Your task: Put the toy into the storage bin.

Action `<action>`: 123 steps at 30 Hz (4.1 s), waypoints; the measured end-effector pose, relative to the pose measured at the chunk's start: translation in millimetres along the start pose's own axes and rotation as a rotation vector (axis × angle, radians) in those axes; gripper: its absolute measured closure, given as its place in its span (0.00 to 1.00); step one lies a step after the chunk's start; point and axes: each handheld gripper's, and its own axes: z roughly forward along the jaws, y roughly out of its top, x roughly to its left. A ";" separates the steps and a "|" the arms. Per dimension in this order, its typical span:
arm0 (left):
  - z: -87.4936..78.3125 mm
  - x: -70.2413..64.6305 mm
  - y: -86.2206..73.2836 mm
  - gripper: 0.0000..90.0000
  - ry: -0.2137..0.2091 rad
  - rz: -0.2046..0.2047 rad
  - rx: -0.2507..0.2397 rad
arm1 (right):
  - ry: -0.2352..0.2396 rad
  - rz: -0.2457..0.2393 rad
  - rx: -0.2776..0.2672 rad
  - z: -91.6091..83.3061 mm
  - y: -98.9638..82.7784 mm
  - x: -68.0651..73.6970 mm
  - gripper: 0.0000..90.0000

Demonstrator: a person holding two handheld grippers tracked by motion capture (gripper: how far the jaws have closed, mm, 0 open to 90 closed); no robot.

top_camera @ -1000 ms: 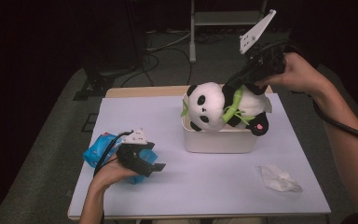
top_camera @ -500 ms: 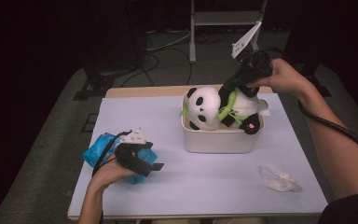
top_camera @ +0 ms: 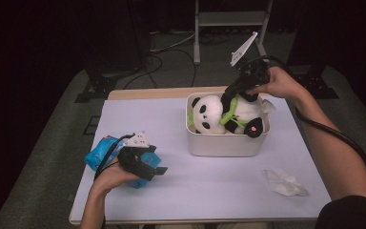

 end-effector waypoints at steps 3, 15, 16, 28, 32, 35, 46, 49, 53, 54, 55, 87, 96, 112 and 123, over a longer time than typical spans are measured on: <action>0.2 0.0 0.0 0.10 0.000 0.002 0.003 | 0.007 0.003 0.006 6.9 -1.0 -1.9 0.90; 0.3 -2.1 0.6 0.10 -0.001 0.004 0.003 | 0.011 0.018 -0.001 22.4 -4.7 -4.1 0.89; 0.2 -2.1 0.7 0.10 0.000 0.003 0.001 | 0.003 0.012 -0.003 23.2 -3.7 -3.6 0.89; 0.1 -2.9 0.7 0.10 -0.004 0.003 0.000 | -0.006 -0.001 -0.024 17.1 3.1 -1.7 0.89; 0.2 -3.0 0.6 0.10 -0.006 0.004 0.001 | -0.015 0.001 -0.025 22.4 -0.7 -2.4 0.89; -0.5 -2.7 1.1 0.10 -0.006 0.004 0.000 | 0.002 0.000 -0.023 29.2 -2.5 -2.3 0.89; -2.5 -2.3 -0.1 0.10 -0.001 0.000 0.000 | -0.005 -0.016 -0.021 34.3 4.7 -3.5 0.89; -2.5 -2.9 0.0 0.10 -0.003 0.001 -0.003 | 0.005 -0.006 -0.021 38.3 1.6 -3.2 0.85; -2.1 -3.4 -0.9 0.10 -0.004 -0.001 0.000 | 0.019 0.013 0.010 52.0 -6.6 -4.5 0.84; -2.0 -3.7 -1.0 0.10 -0.003 -0.001 -0.003 | 0.017 0.027 0.019 55.1 -9.0 -4.9 0.83; -2.3 -4.0 -0.8 0.10 -0.002 0.001 -0.005 | 0.016 0.028 0.020 56.8 -11.1 -5.7 0.82; 5.1 -10.0 3.9 0.10 -0.021 0.027 0.008 | 0.024 0.087 -0.060 32.0 -61.1 17.7 0.72; 5.9 -11.0 5.5 0.10 -0.021 0.032 0.001 | 0.019 0.120 -0.098 23.6 -76.0 23.3 0.68; 5.6 -11.3 3.6 0.10 -0.019 0.035 -0.007 | 0.001 0.161 -0.166 4.1 -94.6 34.9 0.58; 6.6 -12.4 3.3 0.10 -0.017 0.033 -0.004 | -0.001 0.194 -0.187 -2.2 -109.9 43.1 0.52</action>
